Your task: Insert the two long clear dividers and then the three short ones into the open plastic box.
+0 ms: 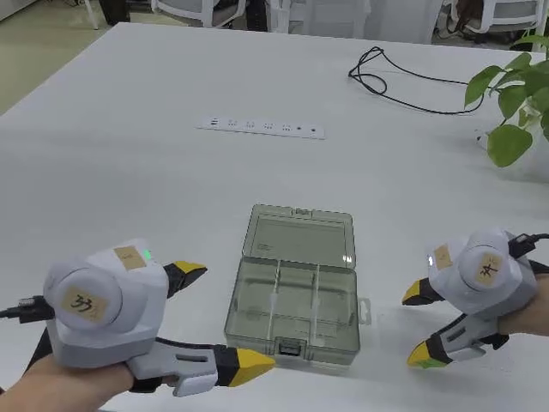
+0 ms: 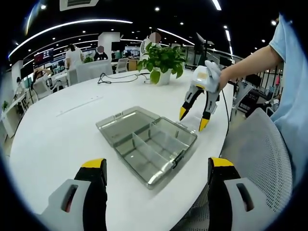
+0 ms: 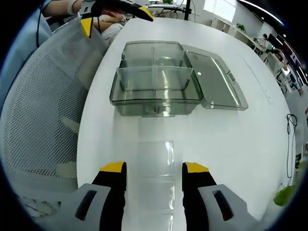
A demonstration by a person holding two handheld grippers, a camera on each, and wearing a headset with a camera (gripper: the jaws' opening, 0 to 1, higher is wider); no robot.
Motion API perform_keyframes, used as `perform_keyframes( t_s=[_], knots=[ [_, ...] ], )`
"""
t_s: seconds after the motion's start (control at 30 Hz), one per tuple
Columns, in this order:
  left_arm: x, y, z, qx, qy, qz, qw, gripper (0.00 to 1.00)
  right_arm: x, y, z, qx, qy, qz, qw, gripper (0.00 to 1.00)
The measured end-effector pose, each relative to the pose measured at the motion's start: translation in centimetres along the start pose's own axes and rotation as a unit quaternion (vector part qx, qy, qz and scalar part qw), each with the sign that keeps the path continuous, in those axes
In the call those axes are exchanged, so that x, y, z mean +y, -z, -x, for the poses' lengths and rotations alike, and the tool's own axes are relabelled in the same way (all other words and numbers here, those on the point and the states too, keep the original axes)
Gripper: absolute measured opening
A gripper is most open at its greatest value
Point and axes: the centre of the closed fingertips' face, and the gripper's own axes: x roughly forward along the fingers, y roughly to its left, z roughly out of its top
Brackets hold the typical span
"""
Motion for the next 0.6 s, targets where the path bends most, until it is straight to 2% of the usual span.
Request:
perform_keyframes(
  t_s=[0.13, 0.5, 0.6],
  knots=[
    [-0.17, 0.11, 0.04, -0.001, 0.0, 0.003, 1.0, 0.88, -0.01, 0.39, -0.42, 0.017, -0.001, 0.013, 0.9998, 0.43],
    [0.02, 0.06, 0.04, -0.006, -0.004, 0.007, 0.9999, 0.88, -0.16, 0.23, -0.41, 0.023, -0.007, 0.016, 0.9996, 0.39],
    [0.08, -0.03, 0.04, -0.006, -0.004, 0.007, 1.0, 0.88, -0.17, 0.15, -0.36, 0.026, -0.006, 0.022, 0.9994, 0.33]
  ],
)
